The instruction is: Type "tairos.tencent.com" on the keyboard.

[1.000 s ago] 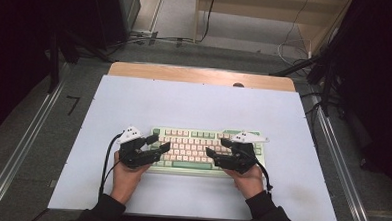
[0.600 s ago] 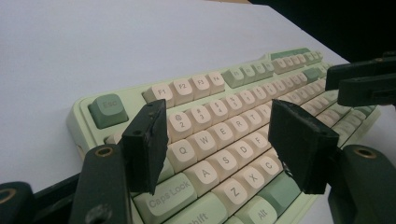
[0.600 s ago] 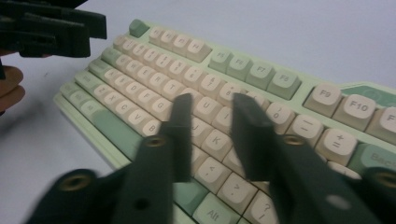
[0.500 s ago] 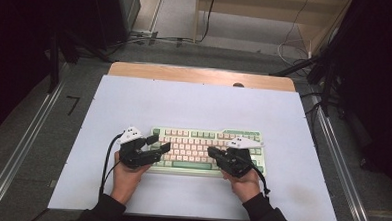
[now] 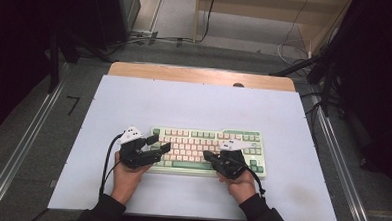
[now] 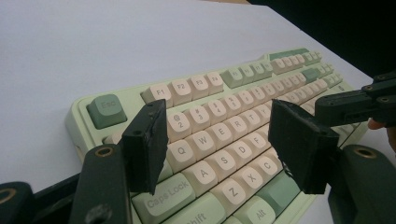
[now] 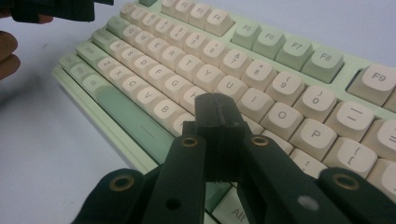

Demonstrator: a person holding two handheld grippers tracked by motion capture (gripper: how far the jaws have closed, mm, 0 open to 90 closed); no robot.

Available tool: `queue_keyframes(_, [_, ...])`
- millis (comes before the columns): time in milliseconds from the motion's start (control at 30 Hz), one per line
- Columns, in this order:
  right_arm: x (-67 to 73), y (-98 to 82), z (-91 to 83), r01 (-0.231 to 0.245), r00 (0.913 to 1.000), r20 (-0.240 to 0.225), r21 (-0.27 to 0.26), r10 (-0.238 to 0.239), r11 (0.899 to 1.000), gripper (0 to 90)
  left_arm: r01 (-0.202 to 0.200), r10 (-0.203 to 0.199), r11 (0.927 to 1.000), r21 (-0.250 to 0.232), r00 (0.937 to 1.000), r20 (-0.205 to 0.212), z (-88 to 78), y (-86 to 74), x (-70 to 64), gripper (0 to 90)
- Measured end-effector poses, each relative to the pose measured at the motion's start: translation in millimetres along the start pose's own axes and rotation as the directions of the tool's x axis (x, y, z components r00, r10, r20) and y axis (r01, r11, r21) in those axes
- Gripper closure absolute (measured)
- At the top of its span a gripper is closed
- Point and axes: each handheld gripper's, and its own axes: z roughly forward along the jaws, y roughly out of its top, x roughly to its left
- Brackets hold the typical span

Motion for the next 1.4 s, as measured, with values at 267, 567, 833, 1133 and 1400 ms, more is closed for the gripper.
queue_keyframes(267, [2.8,-3.0,9.9,0.009,0.9999,0.010,0.030,-0.010,0.999,87.4,0.001,-0.001,1.0000,-0.001,1.0000,0.001,0.0,0.0,-0.2,38.5])
queue_keyframes(567, [-11.5,5.0,-24.5,-0.054,0.9985,-0.001,-0.118,0.054,0.992,46.6,0.002,-0.002,1.0000,-0.009,0.9999,-0.010,-2.6,0.3,1.3,38.4])
queue_keyframes(833, [-27.2,1.0,-37.1,-0.084,0.9951,0.040,-0.136,0.090,0.987,25.6,0.009,-0.010,0.9999,-0.013,0.9995,-0.029,-4.3,0.3,2.2,33.3])
queue_keyframes(1133, [-32.7,-3.6,-40.4,-0.070,0.9947,0.066,-0.134,0.079,0.988,24.2,0.006,-0.007,0.9999,-0.013,0.9993,-0.036,-6.3,0.4,2.7,31.0])
queue_keyframes(1400, [-38.5,-8.8,-48.0,-0.082,0.9920,0.082,-0.149,0.095,0.985,23.6,0.012,-0.012,0.9999,-0.012,0.9991,-0.041,-5.9,-0.5,2.7,29.2])
